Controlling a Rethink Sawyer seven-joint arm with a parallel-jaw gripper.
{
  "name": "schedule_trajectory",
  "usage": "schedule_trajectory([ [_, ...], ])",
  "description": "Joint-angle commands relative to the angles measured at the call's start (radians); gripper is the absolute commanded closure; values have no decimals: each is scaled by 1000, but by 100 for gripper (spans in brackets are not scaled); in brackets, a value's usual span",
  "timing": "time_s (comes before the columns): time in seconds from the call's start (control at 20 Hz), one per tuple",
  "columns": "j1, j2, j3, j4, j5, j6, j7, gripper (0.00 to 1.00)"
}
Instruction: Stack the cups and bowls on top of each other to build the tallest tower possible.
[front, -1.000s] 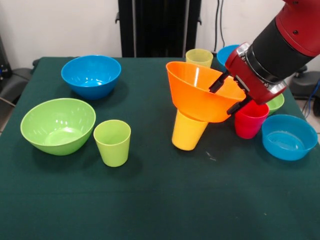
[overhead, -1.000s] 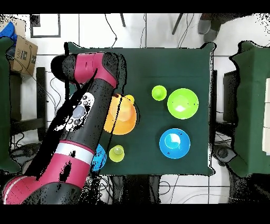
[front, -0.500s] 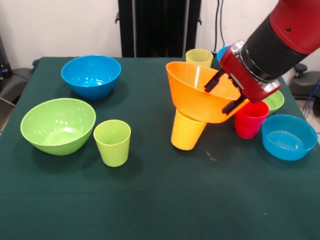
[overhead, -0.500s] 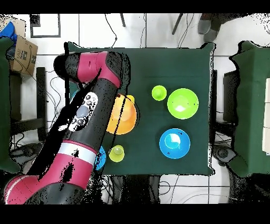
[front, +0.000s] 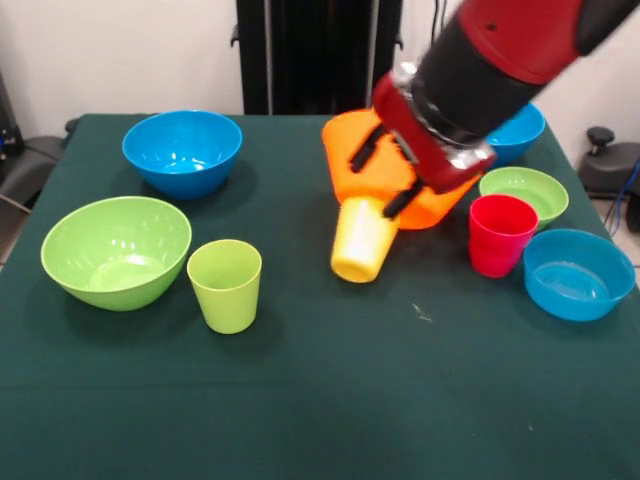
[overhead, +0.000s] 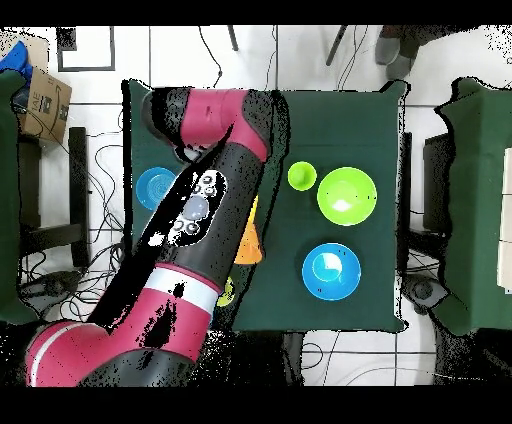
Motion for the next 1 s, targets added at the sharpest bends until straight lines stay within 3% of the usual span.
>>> schedule_trajectory([
  [0.05, -76, -25, 165, 58, -111, -89, -266, 0],
  [0.65, -112, -60, 233, 81, -156, -90, -272, 0],
  [1.0, -106, -70, 266, 99, -176, -129, -226, 0],
])
